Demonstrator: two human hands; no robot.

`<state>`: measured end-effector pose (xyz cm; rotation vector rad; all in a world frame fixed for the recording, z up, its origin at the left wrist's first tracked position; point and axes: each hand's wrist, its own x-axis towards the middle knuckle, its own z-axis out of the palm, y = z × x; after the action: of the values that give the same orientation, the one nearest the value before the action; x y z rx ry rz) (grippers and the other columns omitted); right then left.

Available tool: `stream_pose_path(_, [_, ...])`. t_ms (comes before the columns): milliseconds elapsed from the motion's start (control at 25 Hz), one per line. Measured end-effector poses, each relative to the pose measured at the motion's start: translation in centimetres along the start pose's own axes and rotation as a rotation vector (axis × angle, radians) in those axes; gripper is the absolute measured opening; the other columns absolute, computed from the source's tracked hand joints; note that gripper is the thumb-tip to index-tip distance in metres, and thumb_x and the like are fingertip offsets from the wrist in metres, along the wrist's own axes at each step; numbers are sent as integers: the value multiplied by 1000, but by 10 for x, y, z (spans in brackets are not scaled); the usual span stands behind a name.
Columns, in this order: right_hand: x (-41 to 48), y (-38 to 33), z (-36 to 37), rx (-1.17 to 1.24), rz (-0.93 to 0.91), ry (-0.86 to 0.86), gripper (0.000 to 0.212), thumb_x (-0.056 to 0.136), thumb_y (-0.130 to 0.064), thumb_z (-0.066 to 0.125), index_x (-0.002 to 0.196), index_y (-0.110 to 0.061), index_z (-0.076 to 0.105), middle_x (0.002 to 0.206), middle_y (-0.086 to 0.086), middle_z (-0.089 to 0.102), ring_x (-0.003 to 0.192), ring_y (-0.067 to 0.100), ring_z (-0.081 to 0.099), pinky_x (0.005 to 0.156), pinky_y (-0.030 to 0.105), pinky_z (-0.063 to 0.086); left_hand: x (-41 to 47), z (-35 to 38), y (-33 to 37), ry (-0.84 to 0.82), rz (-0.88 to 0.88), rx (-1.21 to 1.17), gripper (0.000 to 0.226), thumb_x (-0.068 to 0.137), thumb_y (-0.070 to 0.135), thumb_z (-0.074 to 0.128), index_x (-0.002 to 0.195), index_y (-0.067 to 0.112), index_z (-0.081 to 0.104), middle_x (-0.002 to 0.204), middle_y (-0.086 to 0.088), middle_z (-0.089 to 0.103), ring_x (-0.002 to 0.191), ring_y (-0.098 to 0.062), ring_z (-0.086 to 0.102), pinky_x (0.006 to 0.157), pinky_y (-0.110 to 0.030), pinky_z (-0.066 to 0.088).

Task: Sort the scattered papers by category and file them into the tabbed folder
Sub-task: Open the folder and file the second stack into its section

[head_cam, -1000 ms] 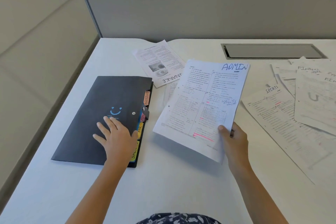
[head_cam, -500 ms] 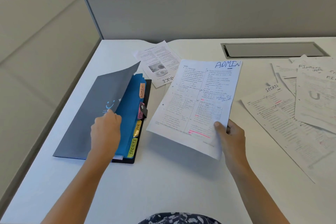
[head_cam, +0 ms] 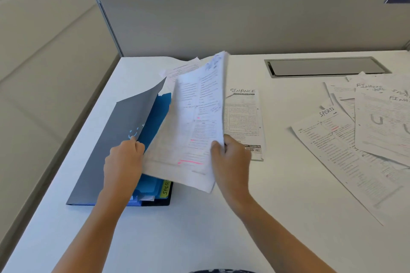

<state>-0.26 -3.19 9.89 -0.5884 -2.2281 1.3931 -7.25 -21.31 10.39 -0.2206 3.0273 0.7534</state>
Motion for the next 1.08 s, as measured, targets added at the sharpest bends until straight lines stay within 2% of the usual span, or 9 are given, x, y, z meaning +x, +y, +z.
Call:
stream_pose_path(80, [-1,-12,12,-48,-25,-110,45,86,-4,49,52,-25,28,47,-10,32,46,8,39,45,12,30,2,1,-1,25,-11,12,29,94,15,32,70,0,41,62,-14,44,54,-24,34,49,-30,26])
stream_pose_path(240, [5,-19,48,-12,76,-277,37,82,-4,45,53,-21,29,59,4,39,68,23,33,44,25,20,-1,1,1,34,28,72,30,95,19,30,84,2,52,66,-16,49,62,-34,47,54,-33,34])
stream_pose_path(400, [9,-19,91,-11,120,-351,39,84,-8,47,58,-23,22,78,9,40,75,20,33,45,15,15,-10,0,7,25,44,104,27,96,19,30,94,9,55,66,-13,48,61,-32,47,53,-33,35])
stream_pose_path(520, [0,-22,115,17,131,-490,32,91,-10,49,62,-18,36,81,11,52,81,21,45,50,14,24,-14,-1,14,12,28,103,30,97,18,31,104,6,57,65,-10,44,66,-33,47,58,-34,34])
stream_pose_path(640, [-6,-24,123,-66,138,-609,16,97,-11,45,87,-2,55,95,16,59,87,27,50,56,18,33,-16,-1,17,0,-24,93,33,99,20,30,106,2,57,67,-9,43,70,-32,46,64,-35,34])
stream_pose_path(720, [-4,-23,125,-101,122,-648,22,97,-12,46,107,6,53,112,22,59,100,33,55,67,25,37,-15,-1,14,-14,-31,106,31,99,19,30,108,2,55,76,-14,47,71,-31,45,65,-35,34])
stream_pose_path(840, [-2,-23,120,-61,117,-640,25,96,-17,48,113,2,49,114,20,59,95,28,54,71,30,38,-16,3,11,-60,12,176,33,98,14,29,122,8,50,90,-18,55,79,-36,52,67,-36,36])
stream_pose_path(920, [3,-19,109,-53,92,-549,32,95,-23,49,121,-4,47,116,16,61,99,26,56,79,31,43,-19,10,11,-85,17,195,40,98,12,29,136,14,39,103,-21,58,92,-42,57,70,-36,36])
stream_pose_path(1080, [18,9,64,-54,-68,-385,25,94,-12,49,119,-11,51,102,4,66,92,19,63,83,32,52,-24,26,13,-107,40,144,48,100,22,26,148,27,22,122,-14,57,97,-36,59,73,-38,43])
